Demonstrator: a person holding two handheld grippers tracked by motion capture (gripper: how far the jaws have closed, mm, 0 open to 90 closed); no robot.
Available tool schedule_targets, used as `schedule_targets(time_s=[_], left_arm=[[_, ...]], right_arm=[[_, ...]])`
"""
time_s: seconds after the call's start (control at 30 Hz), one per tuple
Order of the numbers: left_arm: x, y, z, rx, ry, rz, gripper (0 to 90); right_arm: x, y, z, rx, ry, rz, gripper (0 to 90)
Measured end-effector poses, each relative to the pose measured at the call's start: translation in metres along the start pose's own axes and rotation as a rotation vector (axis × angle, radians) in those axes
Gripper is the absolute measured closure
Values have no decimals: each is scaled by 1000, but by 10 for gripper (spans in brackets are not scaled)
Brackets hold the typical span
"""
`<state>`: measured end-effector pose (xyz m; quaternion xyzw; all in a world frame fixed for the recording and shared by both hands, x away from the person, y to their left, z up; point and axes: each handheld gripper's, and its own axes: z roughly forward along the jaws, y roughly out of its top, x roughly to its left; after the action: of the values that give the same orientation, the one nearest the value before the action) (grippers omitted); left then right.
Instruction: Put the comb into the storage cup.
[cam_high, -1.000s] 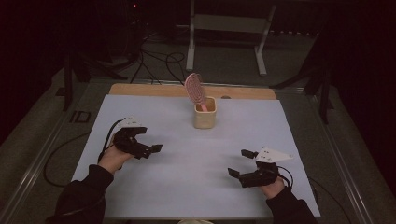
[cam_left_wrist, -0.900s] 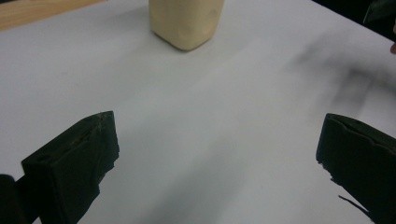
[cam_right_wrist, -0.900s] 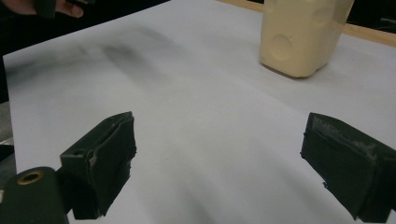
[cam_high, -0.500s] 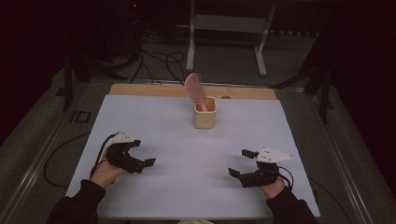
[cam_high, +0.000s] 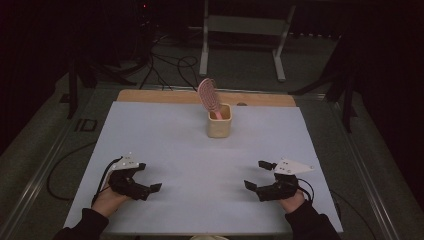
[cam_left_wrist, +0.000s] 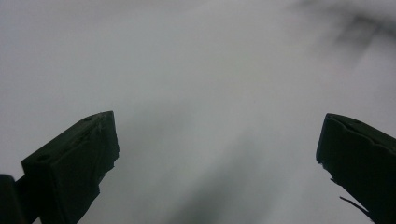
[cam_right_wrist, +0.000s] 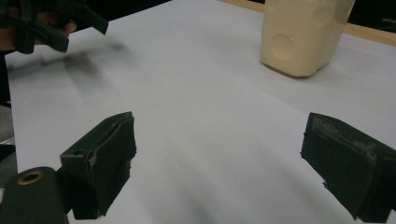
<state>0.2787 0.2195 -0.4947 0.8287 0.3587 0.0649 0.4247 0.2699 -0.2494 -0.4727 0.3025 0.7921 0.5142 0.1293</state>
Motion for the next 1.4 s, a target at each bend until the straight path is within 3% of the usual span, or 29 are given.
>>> schedule_targets(time_s=[0.23, 0.6, 0.73, 0.87, 1.4], left_arm=[[-5, -14, -3, 19, 13, 22, 0], [1, -33, -13, 12, 49, 0, 0], [5, -38, -18, -2, 82, 4, 0], [8, -39, -22, -4, 113, 0, 0], [6, -42, -19, 4, 99, -14, 0]], right_arm=[[-2, -8, -1, 13, 4, -6, 98], [-18, -28, -14, 4, -35, -13, 97], [-23, -35, -18, 8, -50, 14, 97], [-25, -38, -15, 22, -64, 12, 97], [-21, -33, -5, 32, -40, 8, 97]])
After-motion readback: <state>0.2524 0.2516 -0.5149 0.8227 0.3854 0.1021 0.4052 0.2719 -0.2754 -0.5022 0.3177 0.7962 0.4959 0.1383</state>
